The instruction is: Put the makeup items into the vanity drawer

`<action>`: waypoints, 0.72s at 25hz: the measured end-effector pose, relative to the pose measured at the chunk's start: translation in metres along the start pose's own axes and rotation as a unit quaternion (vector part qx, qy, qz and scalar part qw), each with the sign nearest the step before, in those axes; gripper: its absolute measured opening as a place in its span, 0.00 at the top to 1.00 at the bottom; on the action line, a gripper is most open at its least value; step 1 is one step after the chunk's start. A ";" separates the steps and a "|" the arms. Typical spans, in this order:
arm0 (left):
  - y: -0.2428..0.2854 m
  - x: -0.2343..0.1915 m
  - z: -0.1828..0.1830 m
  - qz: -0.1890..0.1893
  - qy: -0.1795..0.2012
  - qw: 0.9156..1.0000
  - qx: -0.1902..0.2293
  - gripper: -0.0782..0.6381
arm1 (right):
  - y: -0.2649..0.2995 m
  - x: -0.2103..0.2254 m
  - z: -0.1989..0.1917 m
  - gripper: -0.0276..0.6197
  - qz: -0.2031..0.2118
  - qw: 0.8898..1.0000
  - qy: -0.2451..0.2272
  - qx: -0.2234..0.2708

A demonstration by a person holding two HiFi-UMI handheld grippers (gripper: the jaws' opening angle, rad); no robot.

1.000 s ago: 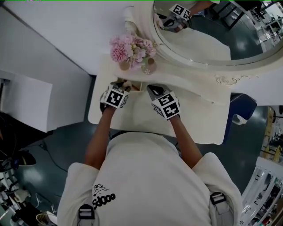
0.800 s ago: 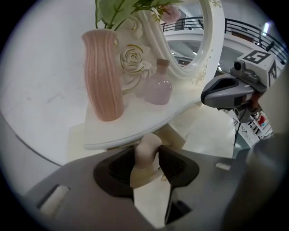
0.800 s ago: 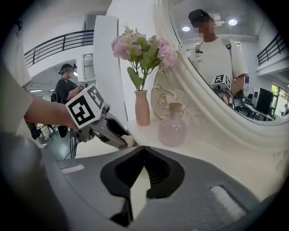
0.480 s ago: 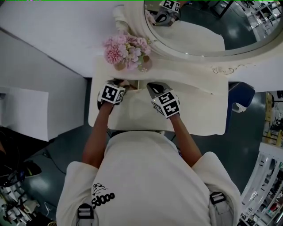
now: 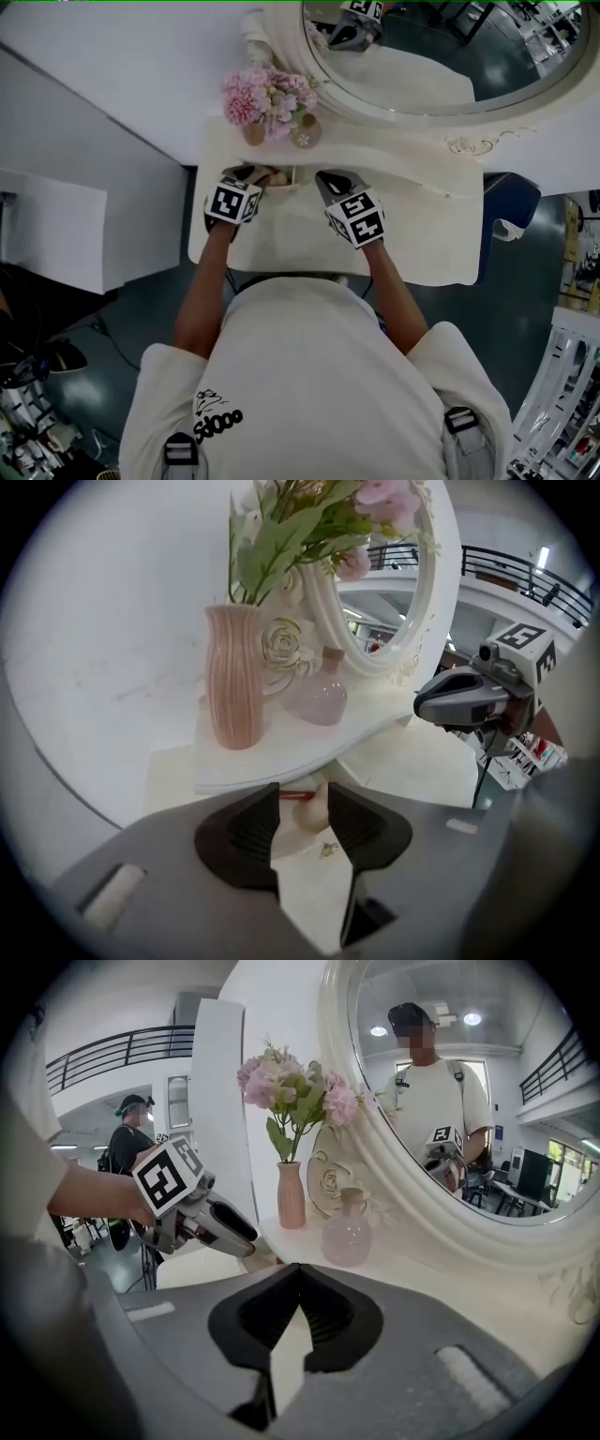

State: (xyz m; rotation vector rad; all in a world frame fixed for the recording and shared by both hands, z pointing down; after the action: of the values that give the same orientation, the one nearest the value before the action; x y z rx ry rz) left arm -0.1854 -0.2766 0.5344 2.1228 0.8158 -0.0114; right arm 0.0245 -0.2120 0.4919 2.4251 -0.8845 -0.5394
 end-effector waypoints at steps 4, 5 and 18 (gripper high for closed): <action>-0.022 0.014 0.007 0.000 -0.004 0.998 0.069 0.78 | -0.017 0.003 0.005 0.95 -0.006 1.000 -0.017 0.014; -0.029 0.020 0.009 -0.001 -0.004 0.996 0.085 0.81 | -0.022 0.004 0.007 0.95 -0.008 0.999 -0.025 0.018; -0.130 0.104 0.055 0.016 0.064 0.958 0.278 0.87 | -0.112 0.028 0.067 0.95 -0.065 0.985 -0.116 0.111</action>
State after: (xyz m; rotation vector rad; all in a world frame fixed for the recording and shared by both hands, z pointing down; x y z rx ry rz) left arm -0.1611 -0.2027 0.3779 2.6898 0.9325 -0.0966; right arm 0.0639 -0.1773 0.3690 2.6747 -0.9268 -0.8248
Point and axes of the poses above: the fingertips, and each gripper's own axes: y forward along the fingers, x to its right, z out of its top, the point moved 9 cm from there along -y, backward along the fingers, and after that the axes turned 14 degrees about -y, right-handed, at the moved point
